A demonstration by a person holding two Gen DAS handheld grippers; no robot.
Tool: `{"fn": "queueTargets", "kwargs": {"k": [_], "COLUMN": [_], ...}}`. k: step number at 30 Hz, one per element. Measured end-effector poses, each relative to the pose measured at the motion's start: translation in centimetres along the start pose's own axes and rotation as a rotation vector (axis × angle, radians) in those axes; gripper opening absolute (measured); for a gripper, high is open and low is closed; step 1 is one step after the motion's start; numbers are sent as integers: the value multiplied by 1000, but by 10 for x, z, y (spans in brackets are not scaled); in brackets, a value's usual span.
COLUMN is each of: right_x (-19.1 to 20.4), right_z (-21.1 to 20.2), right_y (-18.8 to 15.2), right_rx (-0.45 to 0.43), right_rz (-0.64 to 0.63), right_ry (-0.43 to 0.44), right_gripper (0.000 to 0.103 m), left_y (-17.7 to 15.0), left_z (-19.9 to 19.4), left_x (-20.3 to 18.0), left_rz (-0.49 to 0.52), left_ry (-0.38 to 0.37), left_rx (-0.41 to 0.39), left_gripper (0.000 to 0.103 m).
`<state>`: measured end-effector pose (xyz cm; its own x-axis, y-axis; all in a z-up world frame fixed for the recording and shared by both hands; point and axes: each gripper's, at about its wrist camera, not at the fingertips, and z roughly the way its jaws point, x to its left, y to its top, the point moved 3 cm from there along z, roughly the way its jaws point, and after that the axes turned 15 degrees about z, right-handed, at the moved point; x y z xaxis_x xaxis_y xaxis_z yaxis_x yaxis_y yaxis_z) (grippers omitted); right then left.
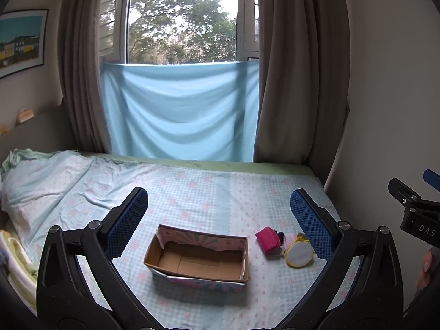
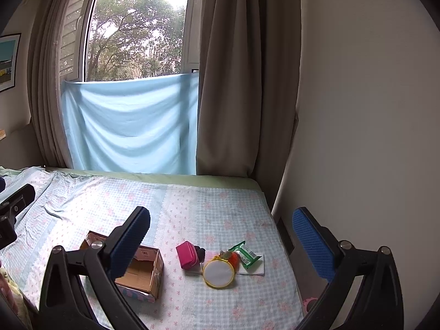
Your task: Organize soft objects
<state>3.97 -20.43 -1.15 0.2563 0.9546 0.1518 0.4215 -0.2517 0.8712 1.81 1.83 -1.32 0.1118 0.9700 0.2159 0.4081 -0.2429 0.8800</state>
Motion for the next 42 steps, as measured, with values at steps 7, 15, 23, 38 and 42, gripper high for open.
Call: {"fn": "queueTargets", "kwargs": {"k": [7,15,23,38,42], "right_x": [-1,-3,-2,-2,-1], "right_z": [1,3,1,1,2], "right_y": [0,0,-1,-1,-1], "right_rx": [-13,-15,-18,-12,-12], "right_rz": [4,8,7,8,8], "right_ry": [-3,-10,-13,-16,-17], "right_gripper": [103,103,103,103,103], "left_y": [2,2,2,3,4], "left_z": [0,3,5,8,9], "left_x": [-1,-2,-2,2,3], "left_rz": [3,4,5,1,2], "left_ry": [-5,-15,-17,-25,-29], "left_rx": [-12,-9,-5,5,8], "left_gripper": [103,103,103,103,103]}}
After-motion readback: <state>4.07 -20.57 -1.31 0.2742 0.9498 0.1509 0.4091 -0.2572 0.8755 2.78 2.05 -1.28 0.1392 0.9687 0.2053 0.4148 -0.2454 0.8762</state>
